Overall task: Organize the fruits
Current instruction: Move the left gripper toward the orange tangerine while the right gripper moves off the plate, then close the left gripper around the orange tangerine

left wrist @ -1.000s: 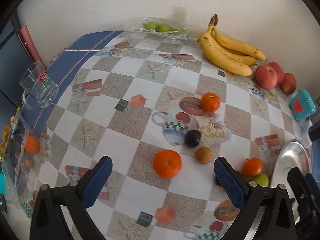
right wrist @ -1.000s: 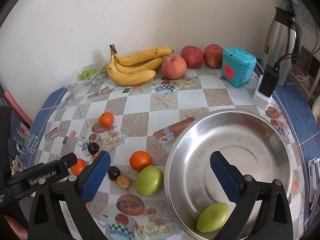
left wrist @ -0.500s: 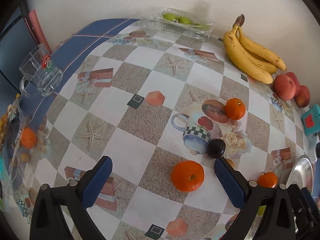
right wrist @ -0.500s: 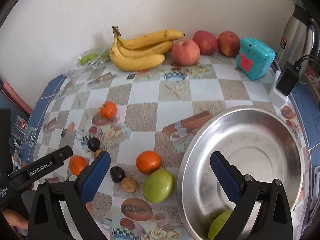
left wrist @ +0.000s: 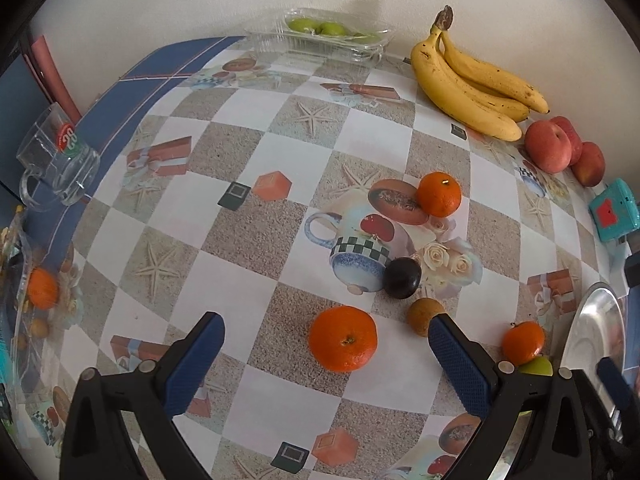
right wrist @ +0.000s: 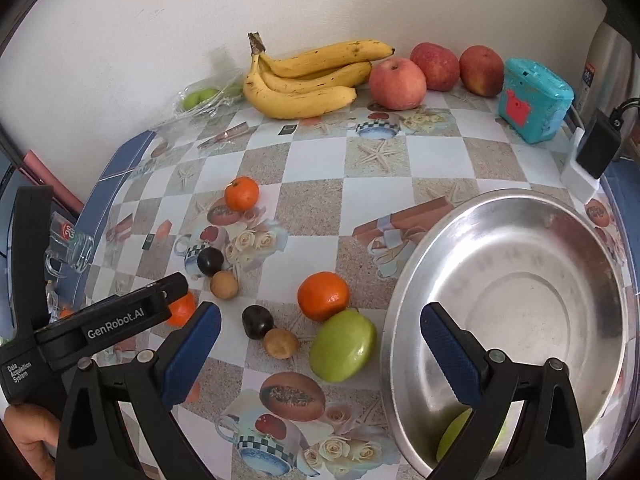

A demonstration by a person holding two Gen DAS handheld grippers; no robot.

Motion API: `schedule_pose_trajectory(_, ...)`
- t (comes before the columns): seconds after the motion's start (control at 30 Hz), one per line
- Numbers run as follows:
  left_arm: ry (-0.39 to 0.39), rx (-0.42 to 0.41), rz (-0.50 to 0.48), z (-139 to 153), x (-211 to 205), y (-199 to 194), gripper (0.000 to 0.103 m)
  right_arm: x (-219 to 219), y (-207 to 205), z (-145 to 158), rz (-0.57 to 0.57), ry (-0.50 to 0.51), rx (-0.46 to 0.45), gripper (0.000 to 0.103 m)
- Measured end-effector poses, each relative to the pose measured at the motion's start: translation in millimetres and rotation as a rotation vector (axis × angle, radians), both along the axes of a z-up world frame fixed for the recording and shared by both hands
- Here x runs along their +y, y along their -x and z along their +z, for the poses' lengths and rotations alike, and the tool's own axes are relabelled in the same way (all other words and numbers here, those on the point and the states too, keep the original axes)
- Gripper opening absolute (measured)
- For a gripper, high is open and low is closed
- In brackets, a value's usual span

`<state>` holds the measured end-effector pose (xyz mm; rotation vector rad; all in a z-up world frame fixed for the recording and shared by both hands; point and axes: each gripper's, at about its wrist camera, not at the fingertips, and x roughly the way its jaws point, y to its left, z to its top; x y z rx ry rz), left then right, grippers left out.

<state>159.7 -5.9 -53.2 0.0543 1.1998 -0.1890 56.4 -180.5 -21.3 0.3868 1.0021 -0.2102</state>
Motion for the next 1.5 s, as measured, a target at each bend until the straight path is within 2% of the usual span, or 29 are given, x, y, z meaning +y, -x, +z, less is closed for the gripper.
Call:
schedule_pose_trajectory(0.17,0.032,0.021,0.007,-3.8,1.4,-0.3,0.103,5.5,2.9,6.7,0.022,0.104,-0.024,0.1)
schedule_pose_trajectory(0.4,0.044,0.048,0.003,-13.3,-1.0,-1.8,0.096,5.3,3.7,4.2,0.038,0.115,-0.026,0.097)
schedule_pose_trajectory(0.47,0.055,0.059,0.006,-15.8,-0.8,-2.2,0.094,1.9,4.7,1.5,0.033,0.085,-0.023,0.085)
schedule_pose_trajectory(0.67,0.081,0.083,0.021,-22.3,0.0,-5.7,0.088,-3.5,4.3,-6.6,0.036,0.038,-0.006,0.062)
schedule_pose_trajectory(0.83,0.104,0.098,0.037,-25.8,2.6,-7.9,0.079,-1.0,1.5,-9.9,0.068,0.015,-0.005,0.057)
schedule_pose_trajectory(0.97,0.116,0.106,0.037,-27.8,2.4,-7.9,0.065,-1.4,-1.7,-18.0,0.077,0.003,0.018,0.056)
schedule_pose_trajectory(1.1,0.099,0.096,0.036,-29.0,2.0,-6.9,0.042,-1.3,-3.4,-20.8,0.082,0.002,0.024,0.054)
schedule_pose_trajectory(1.33,0.1,0.095,0.025,-28.5,0.8,-6.3,0.042,6.9,-7.5,-24.8,0.112,0.054,0.061,0.052)
schedule_pose_trajectory(1.5,0.111,0.119,0.032,-27.8,1.6,-5.4,0.041,17.4,-7.2,-25.8,0.152,0.135,0.086,0.052)
